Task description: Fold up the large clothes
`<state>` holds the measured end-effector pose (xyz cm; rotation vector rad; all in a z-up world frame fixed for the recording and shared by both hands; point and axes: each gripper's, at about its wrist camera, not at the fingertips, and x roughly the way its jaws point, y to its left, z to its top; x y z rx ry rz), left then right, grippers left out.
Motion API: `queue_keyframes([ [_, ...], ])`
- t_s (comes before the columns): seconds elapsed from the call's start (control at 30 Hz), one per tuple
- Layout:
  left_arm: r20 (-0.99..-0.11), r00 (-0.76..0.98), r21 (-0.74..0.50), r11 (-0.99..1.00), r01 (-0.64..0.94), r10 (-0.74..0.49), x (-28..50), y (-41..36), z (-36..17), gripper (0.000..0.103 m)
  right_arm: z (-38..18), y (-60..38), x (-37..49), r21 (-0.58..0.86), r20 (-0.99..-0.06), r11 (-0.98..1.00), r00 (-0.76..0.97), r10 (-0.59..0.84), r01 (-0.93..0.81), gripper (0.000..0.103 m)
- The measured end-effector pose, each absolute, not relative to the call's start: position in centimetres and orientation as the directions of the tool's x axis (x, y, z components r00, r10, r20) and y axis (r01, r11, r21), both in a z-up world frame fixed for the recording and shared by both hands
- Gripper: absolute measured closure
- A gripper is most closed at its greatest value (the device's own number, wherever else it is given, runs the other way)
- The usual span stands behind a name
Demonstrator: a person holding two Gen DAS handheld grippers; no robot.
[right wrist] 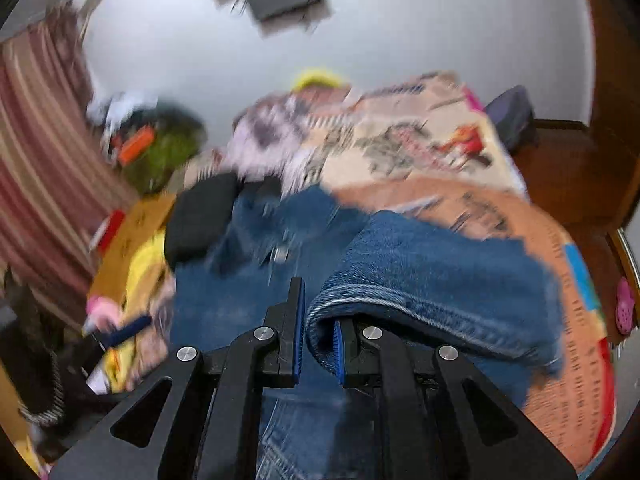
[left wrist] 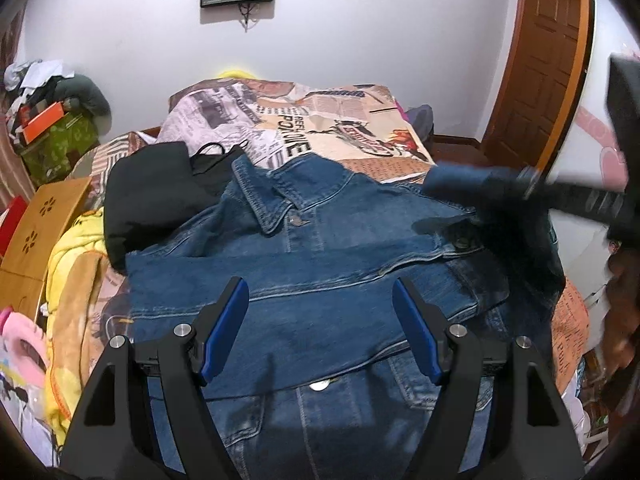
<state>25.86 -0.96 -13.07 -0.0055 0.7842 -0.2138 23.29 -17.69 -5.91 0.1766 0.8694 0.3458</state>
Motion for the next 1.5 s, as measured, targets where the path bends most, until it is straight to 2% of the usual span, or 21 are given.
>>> queue_keyframes([
  [0.13,-0.711,0.678,-0.096,0.981,0.169,-0.186,25.7,0.0,-13.6,0.03,-9.5,-15.1,23.2,0.227,-0.797,0.936,0.501,0.337,-0.269,0.092],
  [0.2,-0.715,0.675,-0.096,0.982,0.164,-0.183,25.6,0.3,-13.8,0.03,-10.5,-14.8,22.9,0.199,-0.819,0.938,0.477,0.319,-0.284,0.088],
  [0.33,-0.719,0.672,-0.088,0.982,0.165,-0.177,25.5,0.3,-13.9,0.03,-11.1,-14.8,22.4,0.165,-0.855,0.934,0.426,0.296,-0.318,0.088],
  [0.43,-0.717,0.674,-0.085,0.982,0.171,-0.179,25.5,0.0,-13.6,0.03,-10.9,-15.6,22.0,0.224,-0.865,0.916,0.365,0.344,-0.334,0.08],
  [0.53,-0.712,0.676,-0.083,0.979,0.185,-0.188,25.6,-0.7,-13.2,0.03,-10.2,-16.6,21.2,0.28,-0.86,0.9,0.33,0.39,-0.334,0.078],
  [0.67,-0.702,0.681,-0.061,0.97,0.234,-0.209,25.8,-2.6,-12.2,0.03,-8.3,-18.6,19.3,0.252,-0.843,0.907,0.383,0.377,-0.338,0.078],
  [0.83,-0.687,0.682,-0.025,0.947,0.322,-0.25,26.5,-6.5,-11.1,0.03,-6.1,-22.2,18.0,0.168,-0.807,0.948,0.514,0.289,-0.269,0.064],
  [1.0,-0.696,0.653,-0.01,0.913,0.408,-0.299,27.3,-10.7,-11.1,0.03,-5.1,-26.2,17.3,0.123,-0.781,0.981,0.595,0.191,-0.153,0.063],
  [1.2,-0.74,0.584,0.035,0.848,0.529,-0.334,27.8,-16.1,-13.0,0.03,-5.9,-30.3,17.1,0.149,-0.786,0.988,0.603,0.136,-0.028,0.063],
  [1.5,-0.789,0.561,0.185,0.774,0.606,-0.251,29.0,-21.7,-17.0,0.032,-9.2,-32.1,17.7,0.225,-0.821,0.973,0.548,0.161,0.05,0.063],
])
